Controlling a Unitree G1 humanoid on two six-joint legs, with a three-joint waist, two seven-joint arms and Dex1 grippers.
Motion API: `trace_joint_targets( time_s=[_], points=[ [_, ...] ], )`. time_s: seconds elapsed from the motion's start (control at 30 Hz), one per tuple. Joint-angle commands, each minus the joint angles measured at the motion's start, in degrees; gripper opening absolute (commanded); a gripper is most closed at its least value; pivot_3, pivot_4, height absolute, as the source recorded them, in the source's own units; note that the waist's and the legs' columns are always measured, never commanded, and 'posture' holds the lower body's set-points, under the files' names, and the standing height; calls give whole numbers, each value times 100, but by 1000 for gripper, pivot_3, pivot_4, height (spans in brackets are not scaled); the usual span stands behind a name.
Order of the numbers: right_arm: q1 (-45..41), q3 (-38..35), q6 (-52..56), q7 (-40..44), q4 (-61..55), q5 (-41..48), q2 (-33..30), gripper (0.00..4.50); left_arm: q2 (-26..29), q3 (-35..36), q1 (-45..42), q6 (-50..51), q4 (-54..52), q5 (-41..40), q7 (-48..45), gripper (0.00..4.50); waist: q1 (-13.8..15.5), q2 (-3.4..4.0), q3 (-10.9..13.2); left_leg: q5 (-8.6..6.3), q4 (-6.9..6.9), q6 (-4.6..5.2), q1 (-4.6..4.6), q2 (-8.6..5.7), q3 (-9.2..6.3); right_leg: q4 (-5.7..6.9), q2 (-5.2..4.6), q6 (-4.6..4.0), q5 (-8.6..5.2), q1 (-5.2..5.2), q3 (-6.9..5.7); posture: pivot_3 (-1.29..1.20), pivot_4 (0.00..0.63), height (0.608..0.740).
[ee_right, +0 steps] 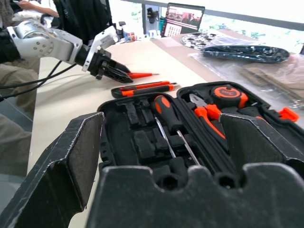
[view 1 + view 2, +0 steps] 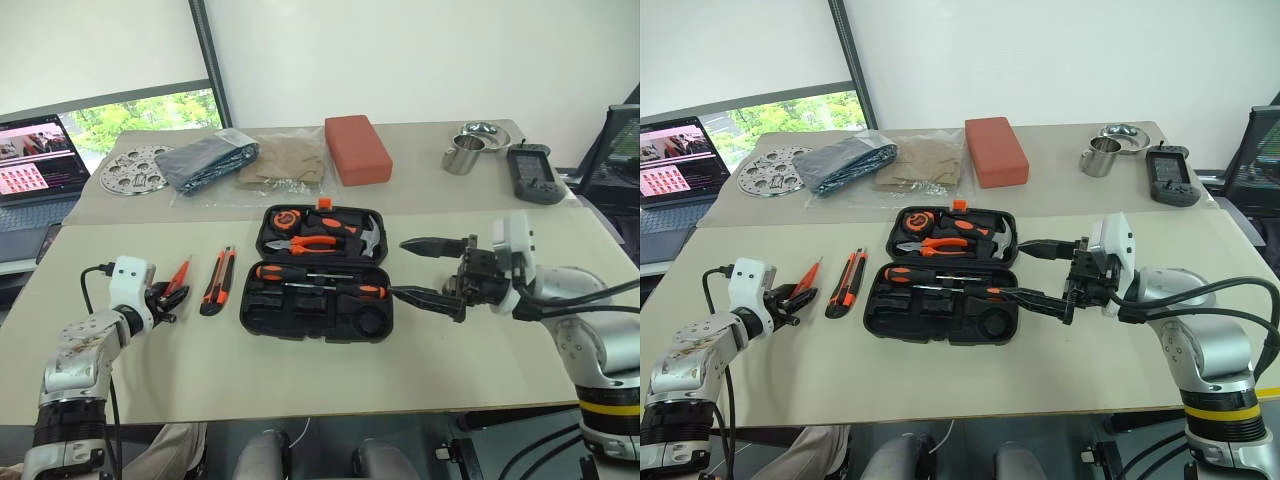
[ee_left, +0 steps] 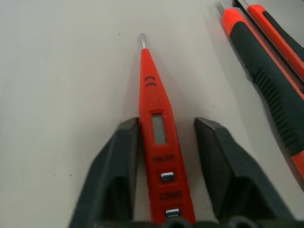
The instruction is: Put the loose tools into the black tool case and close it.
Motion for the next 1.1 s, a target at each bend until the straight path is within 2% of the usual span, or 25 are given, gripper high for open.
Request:
trace_joint_targets(
  time_s=[0.03, 0.13, 0.33, 0.4, 0.63, 0.87, 1.1],
  points=[
    [50, -244, -150, 18, -174, 139, -17, 4500, 90, -102, 87, -681, 207, 251, -110, 507, 1, 0, 0, 0, 0, 0, -1, 0, 0, 0, 0, 0, 0, 0, 0, 0, 150, 740],
    [78, -281, -175, 38, -178, 152, -22, 4500, 177, 86, -106, -1299, 283, 150, -314, 498, 1, -4, 2, 0, 0, 0, -4, 1, 0, -2, 0, -1, 0, -2, 0, 0, 150, 740],
    [186, -264, -260, 250, -168, 113, -81, 4500, 560, -116, -1270, -2447, 545, -264, -1961, 498, 67, -18, 10, 3, 3, -4, -22, 0, -2, -5, 1, -4, 2, -12, -13, 0, 150, 740],
    [159, -259, -261, 283, -134, 110, -76, 4500, 600, -405, -1580, -2679, 616, -204, -2458, 498, 79, -14, 7, 3, 3, -3, -22, -7, 4, -8, -1, -4, 2, -11, -11, 0, 150, 740],
    [263, -375, -340, 242, -143, 63, -84, 4500, 416, -2244, -2527, -3550, 797, 410, -4540, 498, 70, 1, 0, 1, 7, 0, -29, -10, 30, -16, 20, -2, 2, -13, -2, 0, 150, 740],
    [478, -543, -352, 123, -314, 90, -108, 4500, 217, -3000, -2940, -4049, 1494, 1079, -4933, 498, -5, 0, 1, 1, 7, 1, -28, -1, 30, -12, 34, -2, 1, -15, 3, 0, 150, 740],
    [622, -646, -322, 38, -457, 128, -118, 4500, 111, -3190, -3016, -3931, 1699, 1387, -4859, 498, 4, 0, 2, 1, 11, 1, -32, -4, 11, -11, 32, -1, 1, -15, 4, 0, 150, 740]
  ],
)
